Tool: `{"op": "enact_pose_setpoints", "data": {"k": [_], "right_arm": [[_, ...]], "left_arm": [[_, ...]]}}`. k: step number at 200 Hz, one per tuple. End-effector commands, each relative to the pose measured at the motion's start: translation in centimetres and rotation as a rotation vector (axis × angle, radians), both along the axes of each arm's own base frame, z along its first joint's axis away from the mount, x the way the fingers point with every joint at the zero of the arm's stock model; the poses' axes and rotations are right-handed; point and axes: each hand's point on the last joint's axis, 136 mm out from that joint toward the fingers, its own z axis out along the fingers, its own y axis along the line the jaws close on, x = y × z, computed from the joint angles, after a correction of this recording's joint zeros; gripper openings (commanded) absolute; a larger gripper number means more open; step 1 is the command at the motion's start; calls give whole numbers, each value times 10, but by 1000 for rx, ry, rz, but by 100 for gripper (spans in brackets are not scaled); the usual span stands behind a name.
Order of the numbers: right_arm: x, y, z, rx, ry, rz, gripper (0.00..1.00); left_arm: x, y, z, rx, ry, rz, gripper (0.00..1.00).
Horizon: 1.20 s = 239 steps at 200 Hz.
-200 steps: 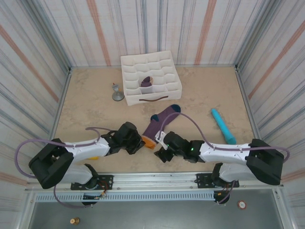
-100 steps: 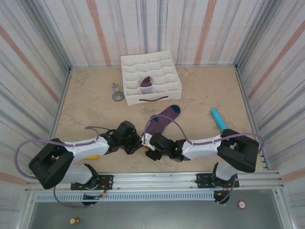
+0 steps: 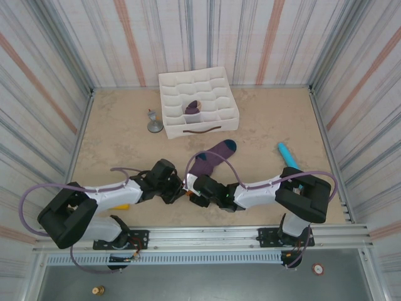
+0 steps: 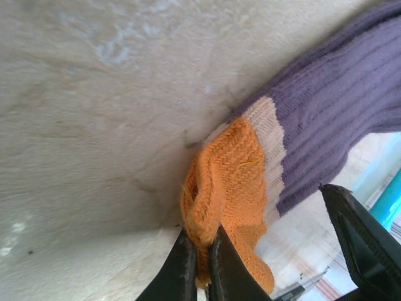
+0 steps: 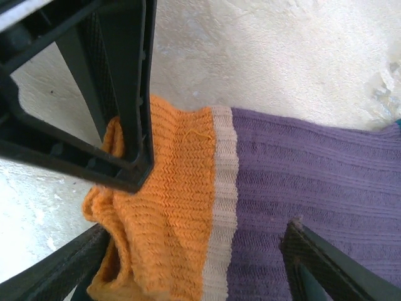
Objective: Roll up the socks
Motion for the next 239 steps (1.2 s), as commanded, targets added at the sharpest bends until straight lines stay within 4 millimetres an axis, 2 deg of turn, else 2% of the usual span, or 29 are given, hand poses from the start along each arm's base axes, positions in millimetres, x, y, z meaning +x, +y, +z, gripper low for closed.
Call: {"op": "enact_pose_setpoints", "data": {"k": [1, 27, 58, 94, 125, 158, 207, 239], "right_arm": [[-7, 8, 18, 59, -30, 57, 73], [-14, 6, 29, 84, -26, 91, 76], [-18, 6, 34, 94, -28, 113, 80], [-16, 9, 30, 87, -51, 122, 82], [-13, 21, 30, 101, -62, 138, 82], [-9, 32, 19, 77, -70, 153, 81], [-4, 35, 4, 48, -78, 146, 72], [-4, 35, -1, 44, -73, 144, 58]], "left_arm": [[3, -6, 14, -100, -16, -12, 8], [5, 3, 19, -109, -8, -18, 8], [7, 9, 23, -127, 13, -42, 8], [8, 15, 26, -131, 29, -68, 8], [8, 15, 23, -141, 38, -79, 8], [10, 13, 17, -154, 49, -87, 8], [11, 15, 12, -158, 69, -90, 8], [12, 18, 8, -151, 76, -92, 8]]}}
